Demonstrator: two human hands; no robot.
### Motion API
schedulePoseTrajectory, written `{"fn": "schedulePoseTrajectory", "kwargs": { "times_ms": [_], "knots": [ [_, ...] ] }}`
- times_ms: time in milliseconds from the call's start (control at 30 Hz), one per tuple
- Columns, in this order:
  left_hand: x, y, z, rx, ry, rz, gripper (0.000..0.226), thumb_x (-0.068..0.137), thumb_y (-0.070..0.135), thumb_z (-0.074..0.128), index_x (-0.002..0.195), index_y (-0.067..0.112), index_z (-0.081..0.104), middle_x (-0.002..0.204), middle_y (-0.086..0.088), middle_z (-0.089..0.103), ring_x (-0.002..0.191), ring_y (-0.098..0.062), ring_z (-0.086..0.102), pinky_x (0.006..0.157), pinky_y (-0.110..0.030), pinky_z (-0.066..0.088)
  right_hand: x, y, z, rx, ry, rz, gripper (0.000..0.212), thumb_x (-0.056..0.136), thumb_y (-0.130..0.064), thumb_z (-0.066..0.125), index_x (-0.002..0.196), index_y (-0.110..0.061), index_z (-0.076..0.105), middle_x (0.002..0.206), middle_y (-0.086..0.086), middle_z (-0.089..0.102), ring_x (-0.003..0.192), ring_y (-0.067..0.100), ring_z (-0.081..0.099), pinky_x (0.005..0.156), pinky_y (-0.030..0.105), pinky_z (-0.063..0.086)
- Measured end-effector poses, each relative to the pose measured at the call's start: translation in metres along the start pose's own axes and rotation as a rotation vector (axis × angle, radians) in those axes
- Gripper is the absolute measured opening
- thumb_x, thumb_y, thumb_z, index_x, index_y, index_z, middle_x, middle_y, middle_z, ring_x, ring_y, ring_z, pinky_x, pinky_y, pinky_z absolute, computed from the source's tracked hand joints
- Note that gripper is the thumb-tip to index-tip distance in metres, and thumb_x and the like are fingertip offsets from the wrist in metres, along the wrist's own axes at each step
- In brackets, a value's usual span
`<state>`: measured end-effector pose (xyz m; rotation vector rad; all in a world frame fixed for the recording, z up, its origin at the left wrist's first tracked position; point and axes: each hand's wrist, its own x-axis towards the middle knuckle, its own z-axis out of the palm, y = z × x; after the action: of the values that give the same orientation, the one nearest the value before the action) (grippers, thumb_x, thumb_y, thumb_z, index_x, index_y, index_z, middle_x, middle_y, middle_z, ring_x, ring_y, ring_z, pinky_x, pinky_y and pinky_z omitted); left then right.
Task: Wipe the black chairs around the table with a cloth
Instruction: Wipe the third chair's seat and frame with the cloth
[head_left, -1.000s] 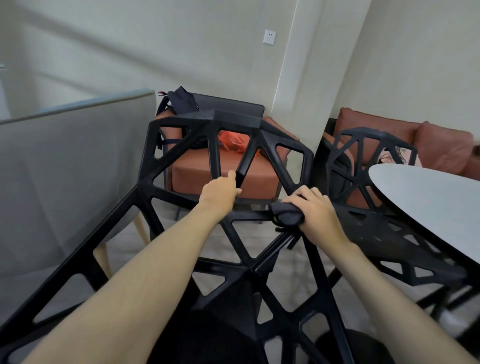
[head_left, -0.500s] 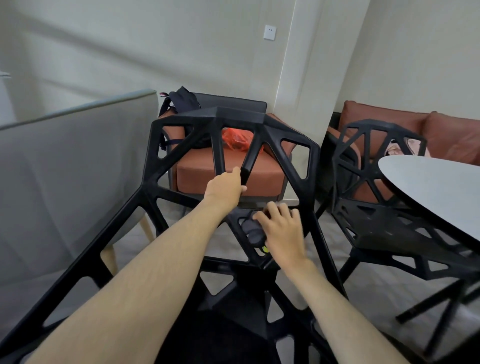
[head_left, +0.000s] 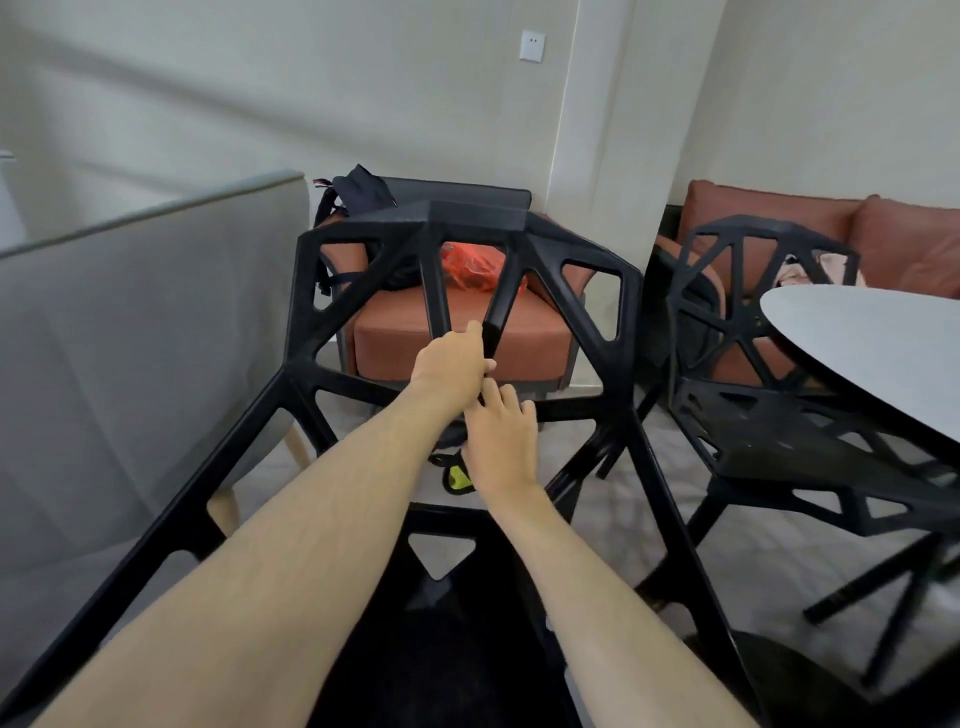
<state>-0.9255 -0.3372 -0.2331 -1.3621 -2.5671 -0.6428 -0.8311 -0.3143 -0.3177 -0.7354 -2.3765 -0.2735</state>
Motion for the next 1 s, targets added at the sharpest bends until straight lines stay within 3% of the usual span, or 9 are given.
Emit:
{"fn": "schedulePoseTrajectory", "kwargs": {
  "times_ms": [133, 233, 367, 467, 533, 633, 733, 833, 1000],
  "knots": [
    [-0.001, 0.000, -0.002, 0.019, -0.002, 0.006, 0.032, 0.107, 0.034, 0.056, 0.122, 0.007, 0.046, 0.101, -0.013, 0.063, 0.085, -0.032, 0.057, 0.069, -0.040, 0.041, -0.004, 0.042, -0.035, -0.072, 0.041, 0.163, 0.034, 0.072, -0.010, 0.079, 0.100, -0.019, 0.063, 0.102, 0.005, 0.057, 0.095, 0.032, 0.054, 0.074, 0.042, 0.042],
    [-0.002, 0.002, -0.005, 0.001, -0.018, -0.003, 0.034, 0.107, 0.033, 0.056, 0.124, 0.006, 0.045, 0.090, -0.010, 0.055, 0.081, -0.030, 0.052, 0.068, -0.041, 0.041, -0.013, 0.096, -0.071, -0.122, 0.067, 0.313, 0.039, 0.073, -0.013, 0.082, 0.106, -0.020, 0.063, 0.106, 0.005, 0.055, 0.099, 0.032, 0.052, 0.076, 0.042, 0.043],
    [-0.005, 0.001, -0.004, -0.026, 0.009, 0.007, 0.032, 0.107, 0.031, 0.056, 0.122, 0.004, 0.045, 0.091, -0.012, 0.059, 0.079, -0.031, 0.052, 0.067, -0.042, 0.041, -0.027, 0.121, -0.097, -0.033, 0.036, 0.359, 0.040, 0.079, -0.007, 0.077, 0.115, -0.017, 0.061, 0.113, 0.007, 0.054, 0.104, 0.034, 0.051, 0.077, 0.044, 0.047],
    [-0.008, 0.003, 0.004, -0.039, 0.027, -0.011, 0.029, 0.108, 0.027, 0.055, 0.122, 0.003, 0.045, 0.091, -0.013, 0.061, 0.078, -0.031, 0.053, 0.066, -0.041, 0.040, -0.034, 0.126, -0.101, 0.118, 0.126, 0.418, 0.041, 0.081, 0.002, 0.072, 0.116, -0.016, 0.060, 0.113, 0.007, 0.054, 0.101, 0.033, 0.052, 0.072, 0.040, 0.045],
    [-0.007, 0.006, 0.003, -0.096, -0.041, -0.053, 0.027, 0.108, 0.023, 0.054, 0.123, 0.002, 0.045, 0.098, -0.016, 0.064, 0.081, -0.033, 0.057, 0.068, -0.040, 0.041, -0.039, 0.126, -0.108, 0.210, 0.128, 0.437, 0.043, 0.081, 0.005, 0.071, 0.117, -0.016, 0.059, 0.115, 0.006, 0.054, 0.103, 0.031, 0.053, 0.074, 0.040, 0.048],
    [-0.002, 0.005, -0.017, -0.367, -0.233, -0.164, 0.028, 0.108, 0.019, 0.053, 0.132, 0.005, 0.049, 0.119, -0.018, 0.065, 0.097, -0.034, 0.062, 0.077, -0.039, 0.046, -0.044, 0.119, -0.123, 0.366, -0.025, 0.502, 0.043, 0.085, 0.005, 0.070, 0.119, -0.020, 0.058, 0.117, -0.001, 0.054, 0.110, 0.024, 0.054, 0.088, 0.040, 0.050],
    [-0.008, -0.005, -0.046, -0.520, -0.291, -0.216, 0.034, 0.106, 0.015, 0.055, 0.139, 0.013, 0.055, 0.138, -0.010, 0.062, 0.127, -0.031, 0.059, 0.101, -0.038, 0.048, -0.045, 0.109, -0.150, 0.454, -0.177, 0.529, 0.043, 0.087, 0.003, 0.070, 0.117, -0.025, 0.058, 0.113, -0.008, 0.052, 0.111, 0.019, 0.055, 0.089, 0.035, 0.049],
    [-0.025, -0.014, -0.086, -0.458, -0.387, -0.208, 0.030, 0.104, 0.017, 0.055, 0.133, 0.017, 0.061, 0.131, -0.004, 0.063, 0.123, -0.024, 0.060, 0.102, -0.035, 0.047, -0.044, 0.098, -0.191, 0.474, -0.305, 0.569, 0.042, 0.088, 0.002, 0.069, 0.115, -0.028, 0.057, 0.111, -0.010, 0.053, 0.112, 0.017, 0.053, 0.089, 0.033, 0.047],
    [-0.050, -0.020, -0.179, -0.381, -0.594, -0.242, 0.019, 0.102, 0.018, 0.053, 0.104, 0.027, 0.069, 0.119, -0.003, 0.071, 0.110, -0.023, 0.066, 0.100, -0.039, 0.053, -0.025, 0.086, -0.289, 0.512, -0.410, 0.621, 0.034, 0.091, -0.002, 0.067, 0.113, -0.027, 0.060, 0.107, -0.011, 0.055, 0.103, 0.018, 0.054, 0.082, 0.038, 0.049]
  ]
}}
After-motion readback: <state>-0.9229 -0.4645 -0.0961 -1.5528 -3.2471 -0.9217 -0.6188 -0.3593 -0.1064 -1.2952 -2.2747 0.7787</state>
